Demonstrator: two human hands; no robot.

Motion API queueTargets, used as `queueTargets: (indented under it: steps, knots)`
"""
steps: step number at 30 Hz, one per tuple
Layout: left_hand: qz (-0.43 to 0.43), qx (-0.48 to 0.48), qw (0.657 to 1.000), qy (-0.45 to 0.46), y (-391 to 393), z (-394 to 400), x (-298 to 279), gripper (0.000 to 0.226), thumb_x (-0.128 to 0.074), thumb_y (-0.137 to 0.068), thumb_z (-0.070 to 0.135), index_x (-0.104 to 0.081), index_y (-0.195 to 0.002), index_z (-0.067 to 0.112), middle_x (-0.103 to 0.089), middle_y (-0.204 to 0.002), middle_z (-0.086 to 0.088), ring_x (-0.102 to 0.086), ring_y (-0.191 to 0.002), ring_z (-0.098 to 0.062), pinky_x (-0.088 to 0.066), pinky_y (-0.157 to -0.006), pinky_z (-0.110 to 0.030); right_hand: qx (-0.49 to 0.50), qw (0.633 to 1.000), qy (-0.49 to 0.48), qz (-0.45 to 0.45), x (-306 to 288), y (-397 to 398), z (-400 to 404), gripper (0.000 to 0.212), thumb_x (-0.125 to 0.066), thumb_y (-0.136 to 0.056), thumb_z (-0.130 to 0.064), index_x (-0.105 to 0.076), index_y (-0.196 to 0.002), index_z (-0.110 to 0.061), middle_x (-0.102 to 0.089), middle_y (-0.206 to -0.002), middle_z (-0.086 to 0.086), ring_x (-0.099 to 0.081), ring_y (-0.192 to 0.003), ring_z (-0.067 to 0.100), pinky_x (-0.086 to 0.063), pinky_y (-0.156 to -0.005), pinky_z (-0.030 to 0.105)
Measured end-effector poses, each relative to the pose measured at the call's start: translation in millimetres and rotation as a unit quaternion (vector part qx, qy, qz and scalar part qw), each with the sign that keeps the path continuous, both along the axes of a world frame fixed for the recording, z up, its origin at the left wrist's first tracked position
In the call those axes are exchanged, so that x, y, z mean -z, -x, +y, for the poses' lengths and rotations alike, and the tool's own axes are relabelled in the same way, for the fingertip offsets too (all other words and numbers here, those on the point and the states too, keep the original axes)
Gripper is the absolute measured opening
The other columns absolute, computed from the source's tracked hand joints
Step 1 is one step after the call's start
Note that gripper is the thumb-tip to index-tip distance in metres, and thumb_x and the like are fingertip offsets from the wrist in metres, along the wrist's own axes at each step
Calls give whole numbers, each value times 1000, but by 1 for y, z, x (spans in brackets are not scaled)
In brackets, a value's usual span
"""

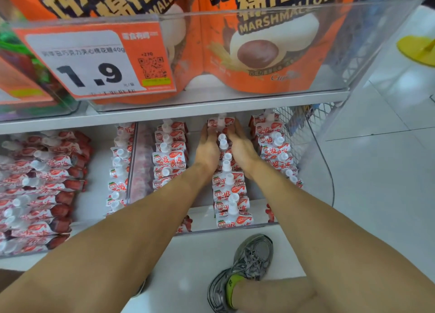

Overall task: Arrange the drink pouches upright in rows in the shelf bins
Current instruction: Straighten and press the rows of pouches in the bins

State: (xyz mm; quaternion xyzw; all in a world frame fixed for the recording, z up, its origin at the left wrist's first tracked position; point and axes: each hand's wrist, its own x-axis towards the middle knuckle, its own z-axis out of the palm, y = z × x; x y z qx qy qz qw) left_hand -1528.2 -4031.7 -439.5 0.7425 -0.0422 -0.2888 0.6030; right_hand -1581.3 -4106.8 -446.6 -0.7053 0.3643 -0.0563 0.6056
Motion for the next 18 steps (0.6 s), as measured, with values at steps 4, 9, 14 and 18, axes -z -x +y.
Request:
queueTargets:
  steps: [4, 9, 14, 18]
  knots:
    - [4, 1, 1000, -3, 1, -1, 4, 44, -30, -102, 41, -41, -142, 29, -60, -131, -9, -58, -116, -26, -44, -104, -41, -2, 1000, -9, -19, 1, 0, -1, 51, -28, -106, -46, -19, -155, -37, -43, -153, 1, -42, -138, 22, -31, -106, 28]
    - [12, 13, 999, -33, 2, 0, 0, 49, -24, -101, 45, -41, -141, 24, -60, -129, -12, -59, -111, -30, -46, -100, -43, -26, 1000, -14, -4, -9, 4, 1, 52, -25, -105, -51, -25, -154, -35, -42, -154, 3, -40, -140, 25, -31, -112, 37]
    - [22, 12, 997, -75, 26, 36, -18, 53, -24, -101, 44, -28, -149, 22, -40, -148, -3, -38, -135, -27, -29, -111, -41, -33, 999, -23, 24, -25, 39, 12, 60, -18, -104, -56, -12, -158, -29, -18, -164, -6, -17, -151, 17, -14, -120, 36]
    - [56, 56, 997, -13, 64, 49, -15, 41, -27, -104, 35, -33, -142, 24, -59, -127, 1, -59, -112, -17, -48, -93, -31, -51, 994, -100, -17, -28, 65, 38, 52, -22, -108, -43, -18, -157, -27, -34, -153, -13, -30, -140, 2, -25, -104, 12]
